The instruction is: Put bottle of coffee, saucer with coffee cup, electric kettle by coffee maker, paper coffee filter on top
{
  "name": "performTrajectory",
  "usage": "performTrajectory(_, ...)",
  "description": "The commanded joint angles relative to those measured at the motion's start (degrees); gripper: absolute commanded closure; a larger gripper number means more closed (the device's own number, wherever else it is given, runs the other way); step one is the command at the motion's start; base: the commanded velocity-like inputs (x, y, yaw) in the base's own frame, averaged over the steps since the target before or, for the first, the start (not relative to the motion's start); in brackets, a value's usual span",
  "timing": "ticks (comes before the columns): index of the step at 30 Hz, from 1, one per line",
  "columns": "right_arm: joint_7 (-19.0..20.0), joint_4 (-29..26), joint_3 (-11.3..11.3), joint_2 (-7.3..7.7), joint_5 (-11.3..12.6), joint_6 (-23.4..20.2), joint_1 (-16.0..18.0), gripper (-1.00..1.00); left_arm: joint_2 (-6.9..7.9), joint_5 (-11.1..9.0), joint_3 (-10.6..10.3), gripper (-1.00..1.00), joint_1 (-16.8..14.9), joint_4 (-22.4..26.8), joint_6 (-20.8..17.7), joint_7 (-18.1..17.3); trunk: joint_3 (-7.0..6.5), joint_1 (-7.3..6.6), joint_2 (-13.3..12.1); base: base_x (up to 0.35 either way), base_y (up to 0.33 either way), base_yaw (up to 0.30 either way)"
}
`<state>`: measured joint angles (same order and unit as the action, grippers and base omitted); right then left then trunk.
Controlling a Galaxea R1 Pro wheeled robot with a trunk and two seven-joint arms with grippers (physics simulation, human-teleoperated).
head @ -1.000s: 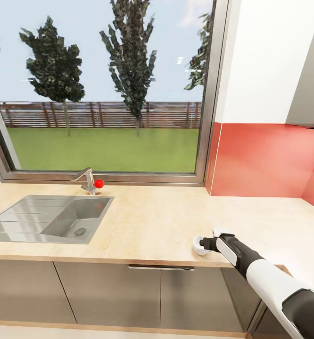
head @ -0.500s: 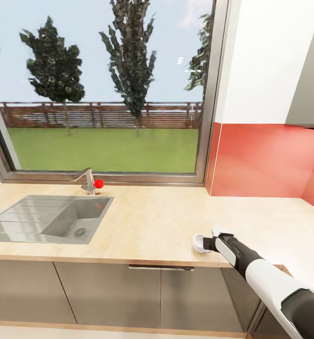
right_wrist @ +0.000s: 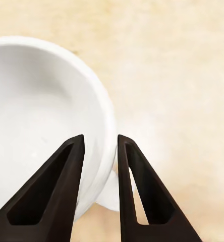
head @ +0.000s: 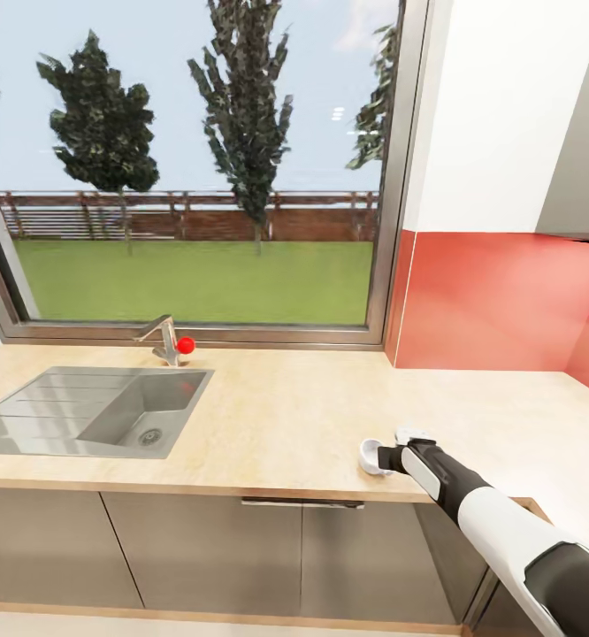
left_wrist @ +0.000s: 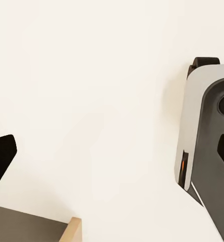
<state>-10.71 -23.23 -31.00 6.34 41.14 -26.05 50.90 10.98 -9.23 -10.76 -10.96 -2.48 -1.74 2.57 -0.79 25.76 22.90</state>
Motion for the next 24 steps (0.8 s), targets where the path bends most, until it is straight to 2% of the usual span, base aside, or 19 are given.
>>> performTrajectory(1, -0.46, -0.17, -0.48, 0.07, 0.97, -0.15, -0.01, 1.0, -0.02, -0.58, -0.49, -1.0, -0.04, -0.07, -0.11, 0.07, 0.03, 0.03, 0.03, 0.0, 0.0, 0.0)
performTrajectory(10, -0.56, -0.66, -0.55, -0.04, 1.05, -0.15, -0.01, 1.0, 0.01, -0.59, -0.49, -1.0, -0.06, -0.07, -0.11, 0.07, 0.03, 0.03, 0.03, 0.0, 0.0, 0.0)
performTrajectory(15, -0.62, -1.45, -1.35, -1.11, 1.05, -0.15, -0.01, 1.0, -0.02, -0.61, -0.49, -1.0, -0.06, -0.07, -0.11, 0.02, 0.03, 0.03, 0.03, 0.0, 0.0, 0.0)
performTrajectory(19, -0.79, -4.9, -1.97, -1.63, 1.02, -0.21, -0.01, 1.0, -0.03, -0.61, -0.49, -1.0, -0.03, -0.07, -0.11, -0.01, 0.03, 0.03, 0.03, 0.0, 0.0, 0.0)
performTrajectory(20, -0.84, -7.19, -2.05, -1.66, 0.82, -0.28, -0.01, 1.0, -0.06, -0.61, -0.49, -1.0, -0.03, -0.07, -0.11, -0.02, 0.03, 0.03, 0.03, 0.0, 0.0, 0.0)
performTrajectory(24, -0.89, -13.2, -2.12, -1.61, -0.94, -0.39, -0.01, 1.0, -0.08, -0.61, -0.49, -1.0, -0.04, -0.07, -0.08, -0.02, 0.03, 0.03, 0.03, 0.0, 0.0, 0.0)
